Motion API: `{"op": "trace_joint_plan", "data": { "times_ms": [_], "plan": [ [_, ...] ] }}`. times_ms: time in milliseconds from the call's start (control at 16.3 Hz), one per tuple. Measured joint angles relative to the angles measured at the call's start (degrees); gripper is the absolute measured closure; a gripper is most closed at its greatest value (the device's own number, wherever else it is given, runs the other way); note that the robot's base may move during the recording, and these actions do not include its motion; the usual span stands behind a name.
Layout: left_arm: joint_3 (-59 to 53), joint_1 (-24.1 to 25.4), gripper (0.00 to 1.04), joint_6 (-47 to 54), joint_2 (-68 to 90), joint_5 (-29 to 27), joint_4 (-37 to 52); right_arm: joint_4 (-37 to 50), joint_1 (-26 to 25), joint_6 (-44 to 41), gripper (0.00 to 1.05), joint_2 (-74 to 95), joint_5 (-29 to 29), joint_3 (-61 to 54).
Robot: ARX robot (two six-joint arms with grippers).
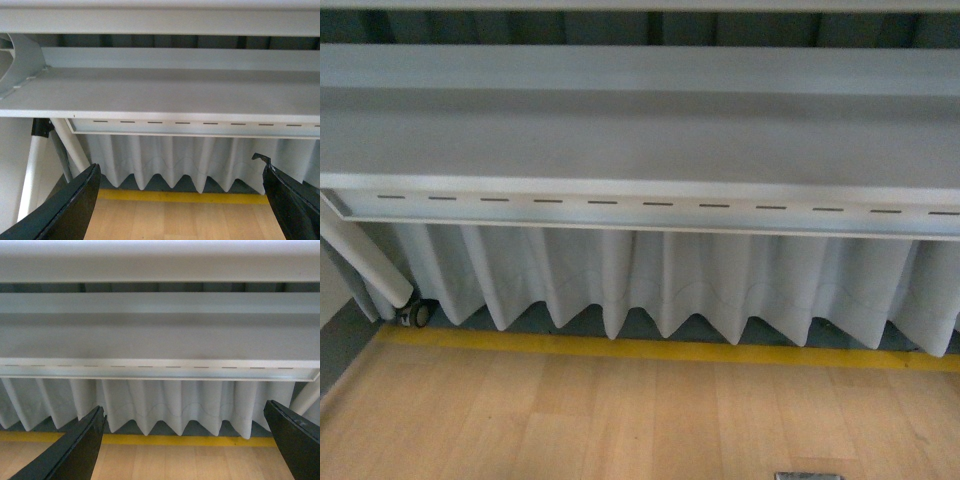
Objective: Wind up and store yellow beetle toy
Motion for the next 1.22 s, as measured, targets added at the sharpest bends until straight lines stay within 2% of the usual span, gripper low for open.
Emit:
{"op": "trace_joint_plan", "data": {
  "times_ms": [1224],
  "plan": [
    [0.0,0.0,0.07,-0.1,0.0,0.1,0.2,0.3,0.0,0.2,0.06,0.0,0.0,0.0]
  ]
}}
